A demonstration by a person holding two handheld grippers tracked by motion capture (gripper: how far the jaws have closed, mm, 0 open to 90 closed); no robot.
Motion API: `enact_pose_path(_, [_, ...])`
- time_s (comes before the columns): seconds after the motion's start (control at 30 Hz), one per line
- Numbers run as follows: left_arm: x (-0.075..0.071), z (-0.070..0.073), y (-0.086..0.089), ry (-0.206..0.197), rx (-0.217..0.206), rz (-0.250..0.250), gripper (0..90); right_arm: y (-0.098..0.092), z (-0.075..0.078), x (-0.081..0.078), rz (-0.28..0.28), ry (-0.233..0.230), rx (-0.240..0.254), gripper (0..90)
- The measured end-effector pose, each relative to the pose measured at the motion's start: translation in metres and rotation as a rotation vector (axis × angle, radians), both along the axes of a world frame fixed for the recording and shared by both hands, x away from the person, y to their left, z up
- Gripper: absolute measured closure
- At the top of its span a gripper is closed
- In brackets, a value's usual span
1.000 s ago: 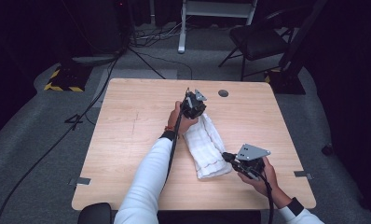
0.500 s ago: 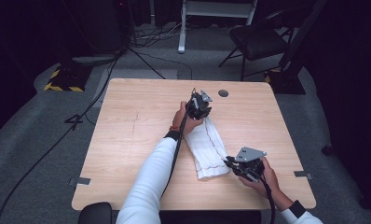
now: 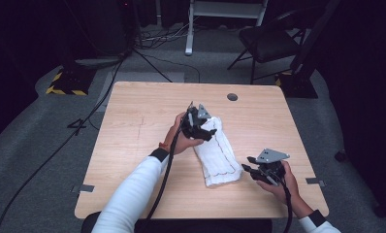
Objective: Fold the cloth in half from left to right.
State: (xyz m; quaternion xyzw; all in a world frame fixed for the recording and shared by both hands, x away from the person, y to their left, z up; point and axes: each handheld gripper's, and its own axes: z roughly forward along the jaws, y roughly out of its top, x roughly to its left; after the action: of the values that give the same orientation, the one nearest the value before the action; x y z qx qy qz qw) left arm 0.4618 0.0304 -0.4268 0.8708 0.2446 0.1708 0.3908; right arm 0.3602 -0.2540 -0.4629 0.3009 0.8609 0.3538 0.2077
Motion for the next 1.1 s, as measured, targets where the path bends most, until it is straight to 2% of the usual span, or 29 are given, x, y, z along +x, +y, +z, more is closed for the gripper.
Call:
enact_pose_path(0.07, [-0.014, -0.005, 0.003, 0.008, 0.024, -0.02, 24.5, -0.002, 0.001, 0.003, -0.005, -0.007, -0.007, 58.4])
enact_pose_path(0.17, [-0.034, -0.013, 0.009, 0.03, 0.022, -0.056, 23.8, -0.007, 0.004, 0.007, -0.024, -0.023, 0.007, 55.6])
enact_pose_path(0.23, [-0.046, -0.02, 0.011, 0.046, 0.021, -0.076, 23.5, -0.008, 0.003, 0.011, -0.028, -0.015, 0.008, 52.5])
enact_pose_path(0.3, [-0.056, -0.028, 0.009, 0.063, 0.046, -0.092, 23.2, -0.008, 0.0, 0.015, -0.027, -0.009, 0.004, 50.5])
enact_pose_path(0.43, [-0.072, -0.046, 0.003, 0.077, 0.116, -0.131, 22.7, -0.004, -0.009, 0.023, 0.002, 0.042, 0.013, 46.8])
enact_pose_path(0.53, [-0.072, -0.057, -0.001, 0.1, 0.149, -0.128, 22.6, 0.001, -0.015, 0.026, 0.034, 0.073, 0.006, 44.4])
enact_pose_path(0.57, [-0.071, -0.059, 0.0, 0.125, 0.147, -0.121, 22.0, 0.003, -0.017, 0.027, 0.04, 0.08, -0.003, 44.2])
enact_pose_path(0.63, [-0.068, -0.061, 0.002, 0.148, 0.133, -0.122, 21.9, 0.006, -0.021, 0.029, 0.054, 0.088, -0.022, 43.9])
enact_pose_path(0.77, [-0.065, -0.064, 0.006, 0.175, 0.115, -0.12, 21.2, 0.007, -0.025, 0.034, 0.069, 0.106, -0.02, 42.4])
enact_pose_path(0.87, [-0.067, -0.065, 0.007, 0.17, 0.109, -0.115, 21.2, 0.007, -0.025, 0.034, 0.069, 0.111, -0.021, 42.8])
enact_pose_path(1.03, [-0.068, -0.064, 0.008, 0.162, 0.125, -0.117, 21.3, 0.01, -0.024, 0.031, 0.085, 0.099, -0.05, 44.1])
enact_pose_path(1.1, [-0.068, -0.064, 0.009, 0.16, 0.134, -0.121, 21.3, 0.01, -0.024, 0.031, 0.097, 0.107, -0.045, 45.0])
